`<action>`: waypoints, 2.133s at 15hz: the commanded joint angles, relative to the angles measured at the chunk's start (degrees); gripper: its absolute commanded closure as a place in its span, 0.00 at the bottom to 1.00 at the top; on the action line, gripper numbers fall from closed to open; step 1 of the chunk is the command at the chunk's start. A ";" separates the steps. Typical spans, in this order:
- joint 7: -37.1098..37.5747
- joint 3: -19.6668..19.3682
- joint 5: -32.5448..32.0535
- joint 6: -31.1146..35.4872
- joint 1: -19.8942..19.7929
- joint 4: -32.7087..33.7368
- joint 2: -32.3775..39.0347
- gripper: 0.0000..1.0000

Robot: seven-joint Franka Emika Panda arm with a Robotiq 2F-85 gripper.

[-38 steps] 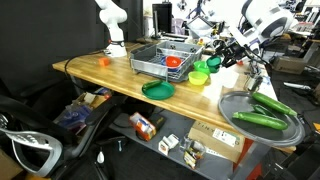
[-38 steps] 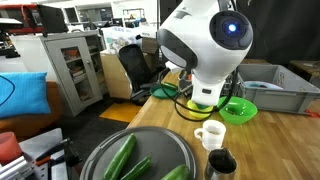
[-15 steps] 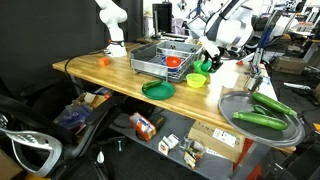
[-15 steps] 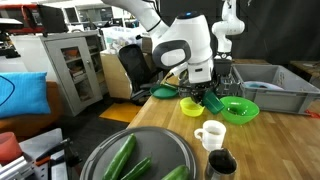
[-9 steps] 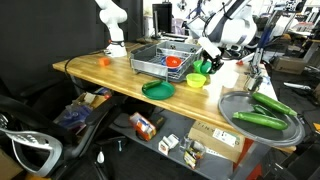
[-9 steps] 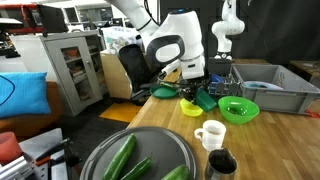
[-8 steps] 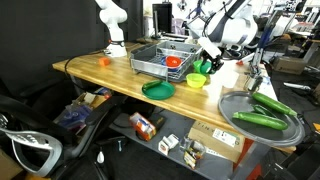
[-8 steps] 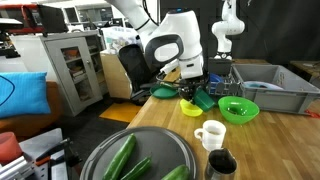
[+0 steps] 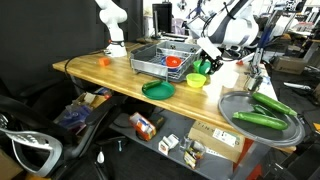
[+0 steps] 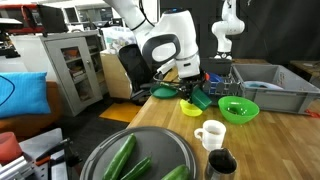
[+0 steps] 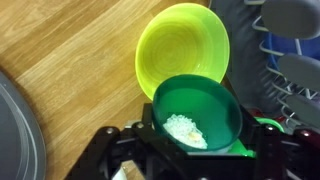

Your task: Pour the contents from the green cup into the yellow bowl

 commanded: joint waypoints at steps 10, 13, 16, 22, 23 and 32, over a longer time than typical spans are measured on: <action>18.11 -18.93 -20.75 5.92 20.02 -4.79 -0.56 0.47; 24.79 -26.01 -25.41 2.64 28.82 -5.66 0.79 0.47; 28.57 -30.10 -28.24 0.72 34.07 -6.86 1.76 0.47; 30.77 -32.71 -30.32 1.20 37.98 -5.57 7.50 0.47; 30.69 -32.75 -30.06 1.49 38.07 -4.92 8.68 0.47; 30.20 -33.41 -28.01 1.50 35.46 2.98 16.61 0.47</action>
